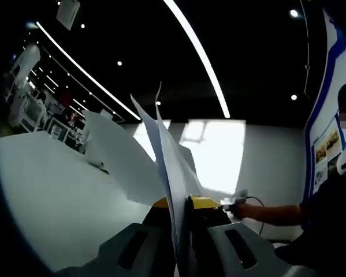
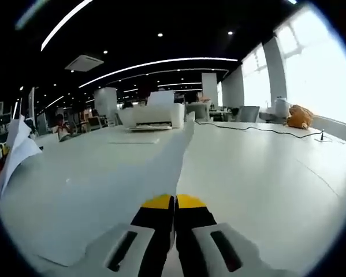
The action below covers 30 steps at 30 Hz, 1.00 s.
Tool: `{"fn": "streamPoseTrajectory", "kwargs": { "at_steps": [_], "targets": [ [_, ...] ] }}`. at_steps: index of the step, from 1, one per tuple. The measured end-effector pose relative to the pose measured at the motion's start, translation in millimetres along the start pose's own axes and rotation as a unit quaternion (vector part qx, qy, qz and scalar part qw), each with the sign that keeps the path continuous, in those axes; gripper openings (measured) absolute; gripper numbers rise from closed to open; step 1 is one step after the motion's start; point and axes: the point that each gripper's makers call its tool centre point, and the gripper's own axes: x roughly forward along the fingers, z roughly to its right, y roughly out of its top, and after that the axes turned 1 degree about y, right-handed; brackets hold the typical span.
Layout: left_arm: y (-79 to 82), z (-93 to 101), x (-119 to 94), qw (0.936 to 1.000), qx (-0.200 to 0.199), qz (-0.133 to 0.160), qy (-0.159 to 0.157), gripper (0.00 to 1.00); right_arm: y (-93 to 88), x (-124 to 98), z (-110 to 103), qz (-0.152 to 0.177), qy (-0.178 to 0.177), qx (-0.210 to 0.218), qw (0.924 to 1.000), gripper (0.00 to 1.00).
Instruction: Organize the stack of printing papers by aligning and flattening the scattered papers on the table
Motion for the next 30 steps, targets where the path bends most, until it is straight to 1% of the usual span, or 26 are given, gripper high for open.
{"fn": "streamPoseTrajectory", "kwargs": {
  "at_steps": [5, 9, 12, 16, 21, 22, 30],
  "targets": [
    [0.0, 0.5, 0, 1.0, 0.0, 0.0, -0.001, 0.07, 16.4, -8, -5, 0.021, 0.006, 0.001, 0.9998, 0.0],
    [0.3, 1.2, 0, 1.0, -0.001, 0.001, -0.002, 0.07, 36.7, -14, -6, 0.046, 0.012, 0.002, 0.9989, 0.0],
    [0.7, 1.5, 0, 1.0, -0.002, 0.001, -0.003, 0.07, 52.6, -23, -14, 0.063, 0.017, -0.008, 0.9979, 0.0],
    [0.8, 1.6, 0, 1.0, -0.002, 0.001, -0.003, 0.07, 68.3, -32, -20, 0.077, 0.022, -0.02, 0.9966, 0.0],
    [0.8, 2.4, 0, 1.0, -0.002, 0.002, -0.003, 0.07, 78.4, -37, -21, 0.092, 0.016, -0.025, 0.9953, 0.0],
    [0.8, 2.6, 0, 1.0, -0.002, 0.002, -0.003, 0.07, 83.4, -44, -29, 0.097, 0.015, -0.026, 0.9949, 0.0],
    [1.4, 2.4, 0, 1.0, -0.002, 0.003, -0.004, 0.07, 104.8, -62, -43, 0.12, 0.013, -0.035, 0.992, 0.0]
  ]
}}
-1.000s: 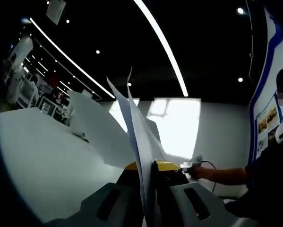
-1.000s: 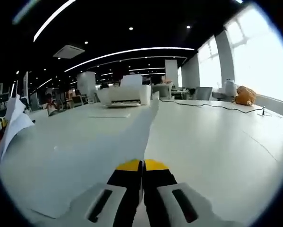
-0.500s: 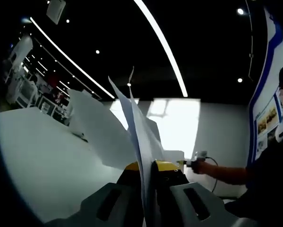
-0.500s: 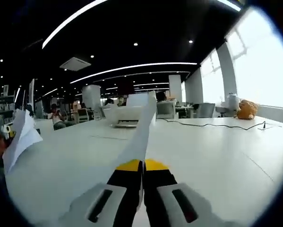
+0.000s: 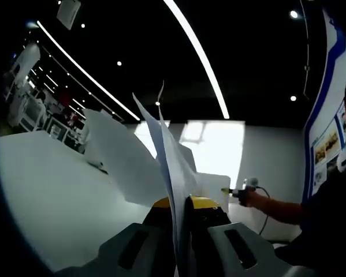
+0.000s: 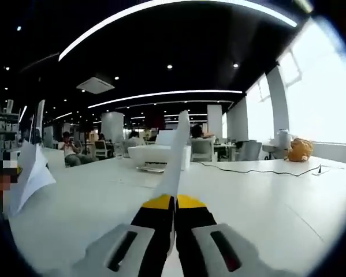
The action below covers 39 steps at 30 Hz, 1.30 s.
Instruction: Organize the stack of printing papers by aligning and flattening the scattered papers on the table
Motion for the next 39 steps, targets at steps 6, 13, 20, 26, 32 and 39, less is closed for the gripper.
{"fn": "streamPoseTrajectory", "kwargs": {
  "at_steps": [6, 13, 20, 26, 32, 39],
  "targets": [
    [0.5, 0.5, 0, 1.0, 0.0, 0.001, -0.001, 0.07, 22.8, -11, -12, 0.025, 0.0, -0.013, 0.9996, 0.0],
    [1.6, 0.6, 0, 1.0, 0.001, 0.004, -0.002, 0.07, 51.1, -22, -29, 0.049, 0.006, -0.031, 0.9983, 0.0],
    [2.3, 0.7, -1, 1.0, 0.0, 0.005, -0.003, 0.07, 74.7, -27, -38, 0.074, 0.018, -0.043, 0.9962, 0.0],
    [2.4, 0.8, -1, 1.0, 0.0, 0.005, -0.003, 0.07, 94.3, -23, -33, 0.095, 0.035, -0.057, 0.9932, 0.0],
    [3.0, 1.2, -1, 1.0, 0.0, 0.007, -0.004, 0.07, 102.3, -21, -44, 0.099, 0.061, -0.07, 0.9907, 0.0],
    [3.3, 0.9, -1, 1.0, 0.0, 0.007, -0.003, 0.07, 106.7, -23, -66, 0.1, 0.086, -0.075, 0.9885, 0.0]
  ]
}}
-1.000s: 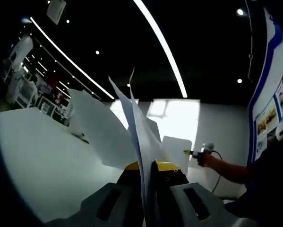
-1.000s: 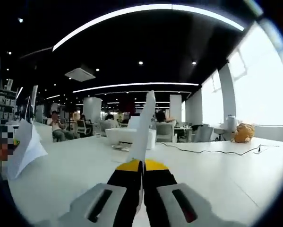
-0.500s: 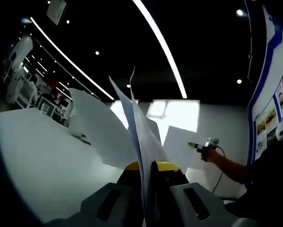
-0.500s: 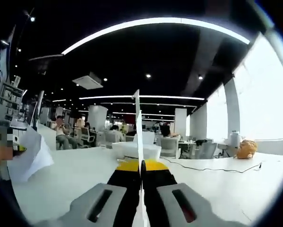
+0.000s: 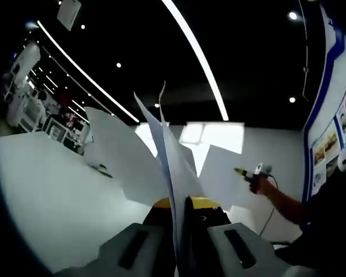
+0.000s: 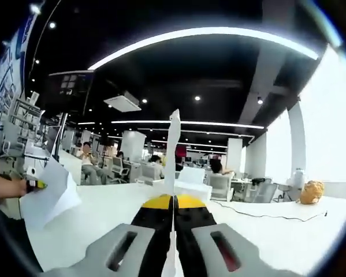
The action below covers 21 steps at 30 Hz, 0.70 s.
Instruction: Organize the stack of printing papers by aligning and flattening the scattered papers on the table
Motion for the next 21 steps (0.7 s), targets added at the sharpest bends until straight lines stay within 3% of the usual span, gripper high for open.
{"fn": "streamPoseTrajectory", "kwargs": {
  "at_steps": [21],
  "targets": [
    [2.4, -1.9, -1, 1.0, 0.0, 0.006, 0.002, 0.07, 41.7, 3, -86, 0.024, 0.086, -0.033, 0.9955, 0.0]
  ]
}}
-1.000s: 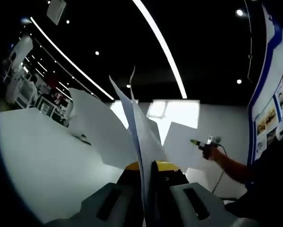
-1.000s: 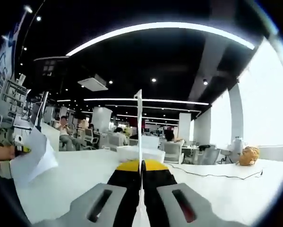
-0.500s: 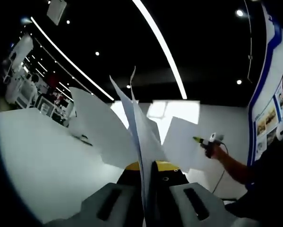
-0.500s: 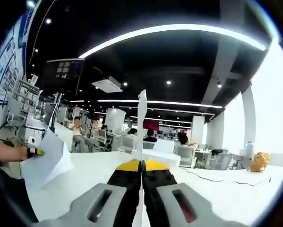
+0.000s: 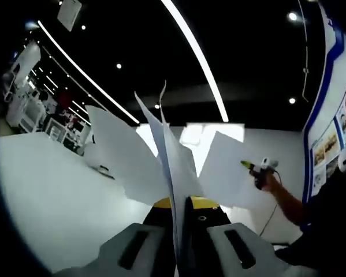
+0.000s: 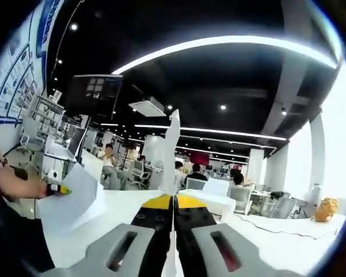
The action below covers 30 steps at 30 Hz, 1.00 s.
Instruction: Organize the stack of printing papers by aligning and flattening the scattered papers on the table
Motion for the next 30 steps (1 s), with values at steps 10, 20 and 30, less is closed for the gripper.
{"fn": "streamPoseTrajectory", "kwargs": {
  "at_steps": [10, 20, 30],
  "targets": [
    [1.0, -2.3, -1, 1.0, 0.0, 0.003, 0.003, 0.07, 5.1, 9, -35, 0.004, 0.039, 0.005, 0.9992, 0.0],
    [0.4, -1.1, 0, 1.0, 0.0, 0.002, 0.002, 0.07, 3.5, 11, -69, 0.01, 0.08, 0.026, 0.9964, 0.0],
    [1.2, -0.7, 0, 1.0, 0.001, 0.004, -0.002, 0.07, 4.9, 11, -93, 0.006, 0.113, 0.05, 0.9922, 0.0]
  ]
}}
